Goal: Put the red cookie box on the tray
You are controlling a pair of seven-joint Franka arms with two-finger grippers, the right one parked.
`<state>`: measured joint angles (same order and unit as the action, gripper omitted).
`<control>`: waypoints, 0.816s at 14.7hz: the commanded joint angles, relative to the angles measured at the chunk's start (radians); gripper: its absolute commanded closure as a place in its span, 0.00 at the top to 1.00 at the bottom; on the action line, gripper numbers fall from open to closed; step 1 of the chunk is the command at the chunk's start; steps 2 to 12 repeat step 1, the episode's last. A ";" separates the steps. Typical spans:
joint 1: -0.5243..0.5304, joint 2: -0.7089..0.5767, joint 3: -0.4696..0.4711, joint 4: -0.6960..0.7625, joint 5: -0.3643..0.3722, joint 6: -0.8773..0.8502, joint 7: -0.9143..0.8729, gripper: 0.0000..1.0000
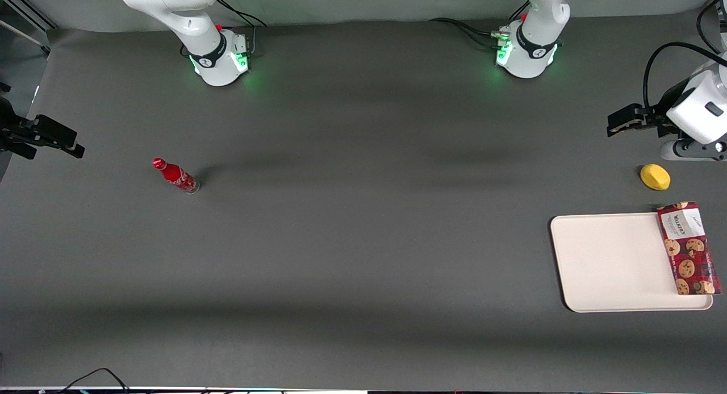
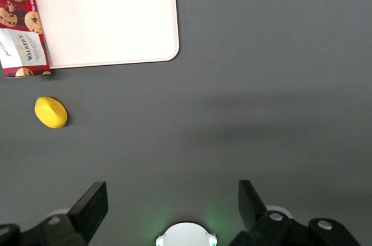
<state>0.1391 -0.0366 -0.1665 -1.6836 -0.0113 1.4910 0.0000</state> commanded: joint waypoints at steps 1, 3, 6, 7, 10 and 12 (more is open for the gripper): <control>0.010 -0.003 -0.001 0.016 -0.013 -0.008 0.014 1.00; 0.010 -0.003 -0.001 0.016 -0.013 -0.008 0.014 1.00; 0.010 -0.003 -0.001 0.016 -0.013 -0.008 0.014 1.00; 0.010 -0.003 -0.001 0.016 -0.013 -0.008 0.014 1.00; 0.010 -0.003 -0.001 0.016 -0.013 -0.008 0.014 1.00; 0.010 -0.003 -0.001 0.016 -0.013 -0.008 0.014 1.00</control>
